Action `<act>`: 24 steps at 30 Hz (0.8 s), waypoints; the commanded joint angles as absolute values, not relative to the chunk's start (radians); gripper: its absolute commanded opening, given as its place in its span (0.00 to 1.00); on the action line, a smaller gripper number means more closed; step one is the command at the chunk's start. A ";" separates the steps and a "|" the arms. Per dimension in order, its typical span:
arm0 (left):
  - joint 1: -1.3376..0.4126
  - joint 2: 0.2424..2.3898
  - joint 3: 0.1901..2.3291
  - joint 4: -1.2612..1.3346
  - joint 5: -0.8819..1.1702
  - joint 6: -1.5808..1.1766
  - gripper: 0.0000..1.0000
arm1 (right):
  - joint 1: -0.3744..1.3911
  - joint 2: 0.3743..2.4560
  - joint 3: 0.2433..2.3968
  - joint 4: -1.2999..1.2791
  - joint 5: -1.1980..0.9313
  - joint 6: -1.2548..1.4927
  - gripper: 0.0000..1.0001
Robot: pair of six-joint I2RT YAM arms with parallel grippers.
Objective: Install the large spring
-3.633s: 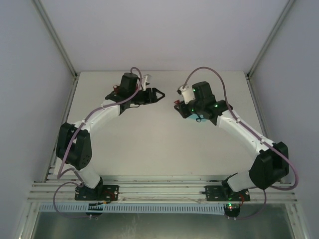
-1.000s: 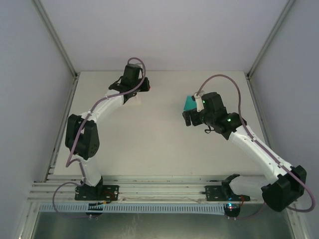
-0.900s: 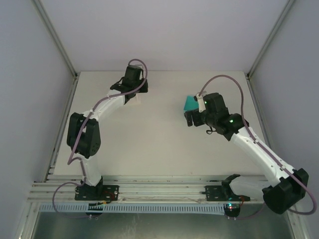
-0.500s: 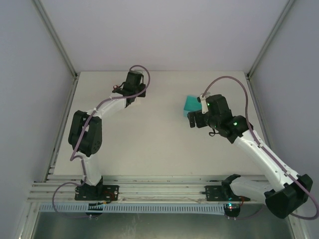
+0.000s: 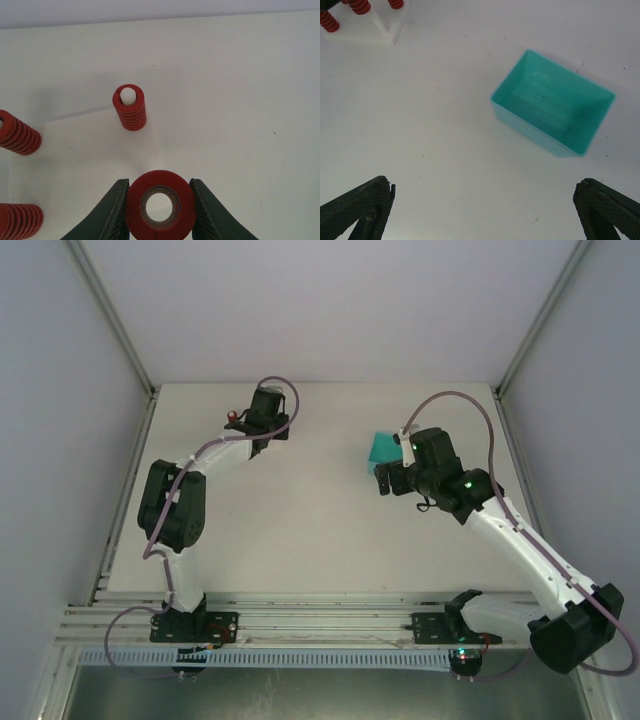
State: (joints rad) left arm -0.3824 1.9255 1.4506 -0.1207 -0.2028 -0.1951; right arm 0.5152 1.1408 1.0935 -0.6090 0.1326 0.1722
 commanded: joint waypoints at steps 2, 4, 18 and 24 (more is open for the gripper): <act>-0.363 1.947 1.456 -0.076 -0.217 -0.186 0.00 | 0.512 1.151 1.133 -0.621 0.142 0.170 0.99; -0.358 1.949 1.454 -0.071 -0.216 -0.181 0.00 | 0.511 1.156 1.136 -0.620 0.140 0.170 0.99; -0.327 1.994 1.468 -0.069 -0.174 -0.184 0.00 | 0.512 1.176 1.155 -0.623 0.147 0.172 0.99; -0.326 1.987 1.467 -0.072 -0.146 -0.196 0.00 | 0.512 1.188 1.163 -0.620 0.149 0.169 0.99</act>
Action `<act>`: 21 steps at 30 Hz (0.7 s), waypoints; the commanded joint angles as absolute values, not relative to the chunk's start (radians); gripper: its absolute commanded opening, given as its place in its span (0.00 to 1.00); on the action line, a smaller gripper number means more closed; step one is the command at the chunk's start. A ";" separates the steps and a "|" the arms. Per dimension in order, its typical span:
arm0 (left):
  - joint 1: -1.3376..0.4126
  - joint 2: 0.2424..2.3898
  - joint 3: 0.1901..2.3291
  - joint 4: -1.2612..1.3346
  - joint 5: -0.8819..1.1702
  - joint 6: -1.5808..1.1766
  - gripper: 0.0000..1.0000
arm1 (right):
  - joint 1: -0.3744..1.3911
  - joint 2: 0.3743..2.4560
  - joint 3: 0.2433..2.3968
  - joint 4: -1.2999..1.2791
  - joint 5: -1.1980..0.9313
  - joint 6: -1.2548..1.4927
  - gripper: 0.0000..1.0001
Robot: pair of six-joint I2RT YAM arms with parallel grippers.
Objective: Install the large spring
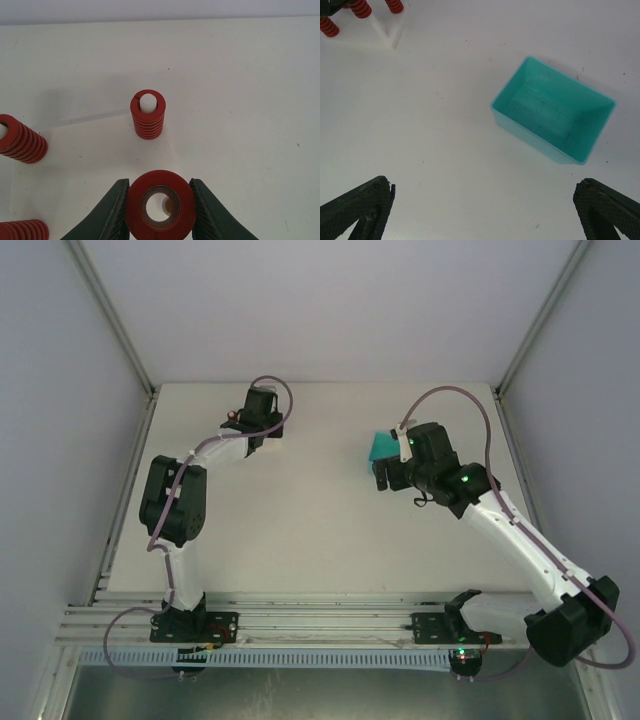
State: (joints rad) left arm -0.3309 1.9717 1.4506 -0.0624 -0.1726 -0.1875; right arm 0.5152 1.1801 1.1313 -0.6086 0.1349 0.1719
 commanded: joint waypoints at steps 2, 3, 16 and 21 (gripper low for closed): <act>-0.328 1.984 1.467 -0.073 -0.138 -0.202 0.00 | 0.512 1.192 1.163 -0.617 0.148 0.168 0.99; -0.327 1.983 1.466 -0.072 -0.133 -0.204 0.00 | 0.512 1.195 1.162 -0.615 0.147 0.169 0.99; -0.327 2.023 1.477 -0.072 -0.145 -0.196 0.04 | 0.512 1.206 1.165 -0.613 0.145 0.161 0.99; -0.325 2.039 1.490 -0.077 -0.153 -0.197 0.19 | 0.511 1.205 1.165 -0.615 0.146 0.160 0.99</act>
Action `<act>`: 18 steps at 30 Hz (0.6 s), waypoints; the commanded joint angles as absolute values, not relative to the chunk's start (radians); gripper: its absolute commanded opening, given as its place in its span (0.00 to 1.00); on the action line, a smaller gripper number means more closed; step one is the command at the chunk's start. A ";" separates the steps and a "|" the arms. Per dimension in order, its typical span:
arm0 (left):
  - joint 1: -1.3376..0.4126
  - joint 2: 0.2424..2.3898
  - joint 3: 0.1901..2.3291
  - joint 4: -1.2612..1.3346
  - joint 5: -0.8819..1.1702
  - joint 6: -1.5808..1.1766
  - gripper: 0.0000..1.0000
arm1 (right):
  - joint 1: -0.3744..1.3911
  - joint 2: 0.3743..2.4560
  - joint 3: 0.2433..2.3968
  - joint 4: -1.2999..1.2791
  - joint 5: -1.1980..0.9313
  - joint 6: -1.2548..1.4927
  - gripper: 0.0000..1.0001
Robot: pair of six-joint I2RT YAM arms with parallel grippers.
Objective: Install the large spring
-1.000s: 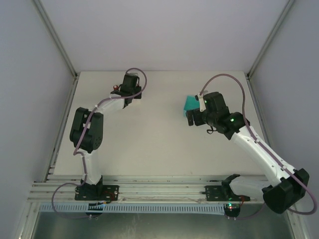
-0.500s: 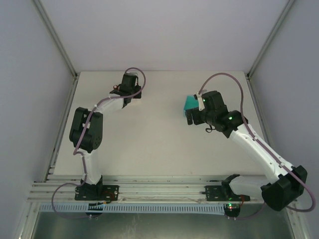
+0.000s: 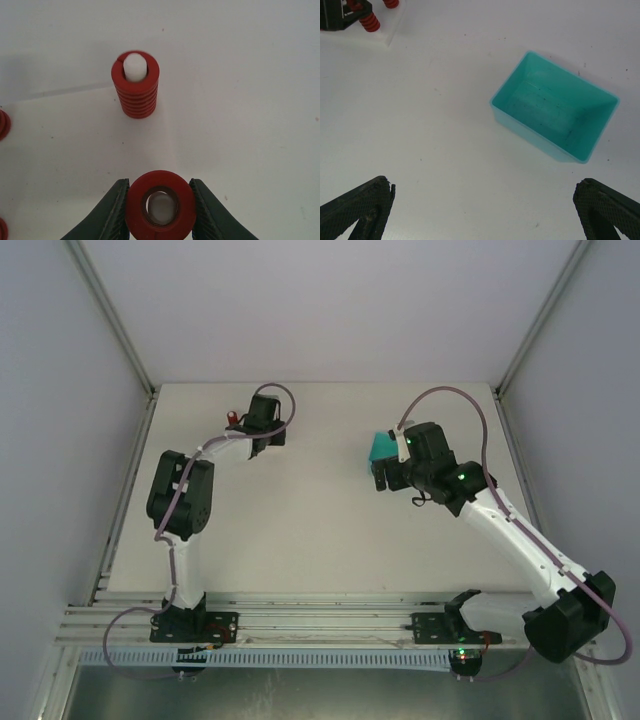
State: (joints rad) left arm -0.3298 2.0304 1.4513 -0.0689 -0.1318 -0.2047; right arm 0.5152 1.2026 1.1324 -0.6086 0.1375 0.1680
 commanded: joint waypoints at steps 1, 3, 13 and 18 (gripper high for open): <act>-0.326 2.042 1.492 -0.081 -0.153 -0.198 0.23 | 0.512 1.204 1.165 -0.614 0.146 0.161 0.99; -0.326 2.045 1.498 -0.088 -0.152 -0.198 0.32 | 0.512 1.204 1.165 -0.613 0.146 0.162 0.99; -0.328 1.978 1.475 -0.115 -0.127 -0.238 0.64 | 0.491 1.194 1.133 -0.525 0.241 0.173 0.99; -0.328 1.866 1.373 -0.051 -0.070 -0.298 0.90 | 0.434 1.206 1.064 -0.409 0.401 0.149 0.99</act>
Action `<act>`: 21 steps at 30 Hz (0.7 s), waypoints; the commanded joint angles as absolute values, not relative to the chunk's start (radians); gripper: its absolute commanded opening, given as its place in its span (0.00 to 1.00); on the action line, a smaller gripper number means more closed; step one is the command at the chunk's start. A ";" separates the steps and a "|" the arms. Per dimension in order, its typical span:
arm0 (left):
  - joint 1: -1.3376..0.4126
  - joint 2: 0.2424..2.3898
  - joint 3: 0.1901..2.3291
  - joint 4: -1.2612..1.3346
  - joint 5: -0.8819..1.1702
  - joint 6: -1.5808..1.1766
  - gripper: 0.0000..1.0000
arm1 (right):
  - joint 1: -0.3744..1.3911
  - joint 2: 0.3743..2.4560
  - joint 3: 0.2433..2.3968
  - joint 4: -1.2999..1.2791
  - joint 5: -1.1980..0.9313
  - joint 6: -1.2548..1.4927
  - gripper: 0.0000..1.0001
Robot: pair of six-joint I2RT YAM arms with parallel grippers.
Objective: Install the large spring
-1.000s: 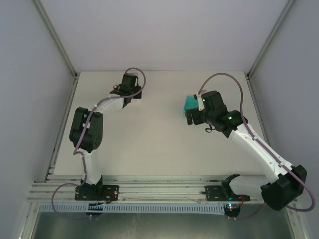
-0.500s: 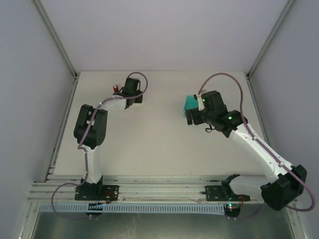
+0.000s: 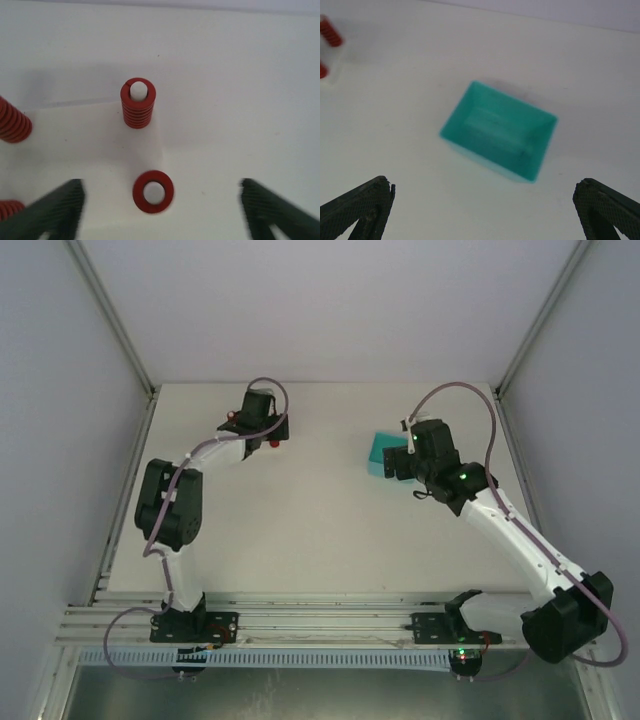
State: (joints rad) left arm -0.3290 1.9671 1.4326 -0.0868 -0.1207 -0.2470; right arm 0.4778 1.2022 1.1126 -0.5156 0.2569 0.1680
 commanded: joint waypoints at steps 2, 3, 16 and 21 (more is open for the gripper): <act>-0.328 1.808 1.324 -0.004 -0.052 -0.308 0.99 | 0.388 1.215 1.030 -0.353 0.414 0.125 0.99; -0.327 1.777 1.292 0.018 -0.052 -0.313 0.99 | 0.369 1.221 1.019 -0.333 0.420 0.117 0.99; -0.349 1.413 0.746 0.473 -0.275 -0.065 0.99 | 0.095 1.231 0.671 0.022 0.328 0.133 0.99; -0.328 1.457 0.671 0.517 -0.380 -0.037 0.99 | 0.032 1.261 0.520 0.262 0.229 0.135 0.99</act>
